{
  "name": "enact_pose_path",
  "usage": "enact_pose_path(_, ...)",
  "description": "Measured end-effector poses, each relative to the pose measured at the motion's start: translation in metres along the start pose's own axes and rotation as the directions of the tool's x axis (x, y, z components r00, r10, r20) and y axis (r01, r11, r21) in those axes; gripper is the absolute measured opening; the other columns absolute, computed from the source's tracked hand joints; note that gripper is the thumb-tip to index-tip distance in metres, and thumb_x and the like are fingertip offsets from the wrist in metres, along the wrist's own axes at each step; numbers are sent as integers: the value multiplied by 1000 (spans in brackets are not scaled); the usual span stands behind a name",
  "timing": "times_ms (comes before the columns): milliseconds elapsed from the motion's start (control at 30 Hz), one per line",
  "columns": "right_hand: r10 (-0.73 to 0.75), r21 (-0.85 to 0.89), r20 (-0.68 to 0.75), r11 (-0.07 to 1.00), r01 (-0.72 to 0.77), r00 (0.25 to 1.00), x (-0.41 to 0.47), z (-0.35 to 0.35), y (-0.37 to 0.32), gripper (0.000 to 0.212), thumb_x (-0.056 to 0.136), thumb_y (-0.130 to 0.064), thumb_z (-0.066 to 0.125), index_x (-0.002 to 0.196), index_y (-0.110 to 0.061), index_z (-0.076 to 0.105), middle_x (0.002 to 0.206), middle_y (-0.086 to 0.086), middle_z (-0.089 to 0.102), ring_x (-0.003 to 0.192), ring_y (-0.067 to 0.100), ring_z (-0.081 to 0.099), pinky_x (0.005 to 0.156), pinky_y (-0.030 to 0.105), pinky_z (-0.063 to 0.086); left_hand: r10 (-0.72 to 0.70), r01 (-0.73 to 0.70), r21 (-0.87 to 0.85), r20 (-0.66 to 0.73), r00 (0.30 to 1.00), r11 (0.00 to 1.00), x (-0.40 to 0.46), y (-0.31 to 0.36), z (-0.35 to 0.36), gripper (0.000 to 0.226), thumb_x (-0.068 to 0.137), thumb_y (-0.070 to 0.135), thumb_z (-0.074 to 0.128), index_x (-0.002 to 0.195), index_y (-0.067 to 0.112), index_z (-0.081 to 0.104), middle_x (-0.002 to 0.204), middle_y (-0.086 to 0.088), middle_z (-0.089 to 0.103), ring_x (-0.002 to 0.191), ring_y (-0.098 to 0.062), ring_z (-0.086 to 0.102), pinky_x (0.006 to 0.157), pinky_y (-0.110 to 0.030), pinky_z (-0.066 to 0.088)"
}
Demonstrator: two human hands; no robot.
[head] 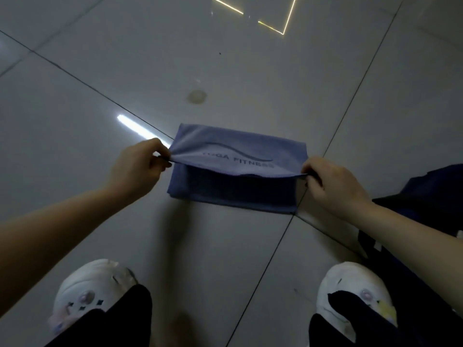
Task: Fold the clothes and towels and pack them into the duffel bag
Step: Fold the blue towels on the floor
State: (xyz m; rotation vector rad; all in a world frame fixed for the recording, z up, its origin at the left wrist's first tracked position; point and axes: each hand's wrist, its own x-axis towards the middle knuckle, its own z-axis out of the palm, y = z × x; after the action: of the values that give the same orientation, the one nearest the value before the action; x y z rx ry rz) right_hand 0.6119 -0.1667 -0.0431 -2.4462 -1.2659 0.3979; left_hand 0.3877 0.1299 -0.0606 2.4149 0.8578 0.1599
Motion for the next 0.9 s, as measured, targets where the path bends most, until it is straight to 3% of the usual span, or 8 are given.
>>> enact_pose_path(200, 54, -126, 310, 992, -15, 949, -23, 50, 12, 14, 87, -8, 59, 100, -8, 60, 106, 12, 58, 93, 33, 55, 71, 33, 38, 178, -206, 72, 283, 943, 976, -36, -27, 29, 16, 72, 8, 57, 83, 5, 69, 81, -16, 68, 68, -35, 66, 66, -33, 47)
enact_pose_path(367, 25, -182, 336, 983, 39, 942, -11, 52, 15, 14, 88, -18, 60, 100, -11, 62, 107, 9, 58, 96, 29, 55, 68, 27, 30, 249, -290, 115, 279, 927, 950, -29, -25, 33, 21, 64, -6, 74, 82, 4, 72, 80, -20, 67, 64, -39, 66, 63, -40, 52)
enact_pose_path(433, 21, -149, 282, 989, 22, 959, -9, 45, 12, 11, 90, -18, 60, 97, -10, 65, 103, 10, 63, 93, 31, 58, 68, 28, 32, 294, -330, 138, 234, 927, 934, -24, -21, 26, 11, 67, 0, 69, 76, 3, 73, 74, -21, 67, 60, -39, 65, 60, -40, 52)
enact_pose_path(533, 43, -49, 8, 998, -42, 999, 4, 14, 7, 11, 89, -12, 62, 95, -7, 69, 94, 14, 68, 85, 31, 61, 69, 28, 34, 311, -314, 122, 46, 949, 941, -4, -12, 5, 5, 77, 6, 70, 78, 1, 72, 75, -19, 67, 62, -36, 64, 61, -38, 49)
enact_pose_path(633, 3, -40, -306, 999, -17, 952, 33, -30, 0, 17, 88, -15, 59, 94, -4, 70, 88, 16, 67, 81, 30, 59, 69, 27, 33, 360, -341, 128, -182, 915, 931, 23, 3, -25, 10, 85, 12, 69, 90, 4, 71, 87, -16, 67, 70, -30, 63, 65, -39, 54)
enact_pose_path(700, -3, -24, -426, 1000, -8, 905, 46, -44, -4, 13, 87, -12, 61, 92, -3, 70, 86, 16, 66, 80, 29, 57, 68, 24, 31, 381, -362, 124, -238, 893, 924, 32, 10, -30, 10, 86, 10, 69, 92, 3, 70, 92, -16, 66, 72, -28, 63, 67, -39, 55)
enact_pose_path(767, 0, -29, -430, 999, -14, 903, 47, -37, -6, 9, 85, -8, 63, 89, -3, 68, 84, 16, 64, 77, 29, 56, 67, 25, 32, 373, -352, 130, -209, 904, 927, 26, 8, -20, 8, 84, 10, 67, 89, 4, 70, 91, -16, 66, 70, -31, 64, 66, -41, 55)
enact_pose_path(900, -50, -79, -179, 996, 36, 983, 18, 6, 6, 10, 79, -8, 60, 85, -6, 68, 82, 16, 66, 71, 34, 60, 62, 33, 42, 325, -318, 128, -37, 945, 939, -6, -13, 14, 7, 77, 1, 72, 84, 3, 73, 89, -17, 70, 68, -35, 66, 65, -42, 55)
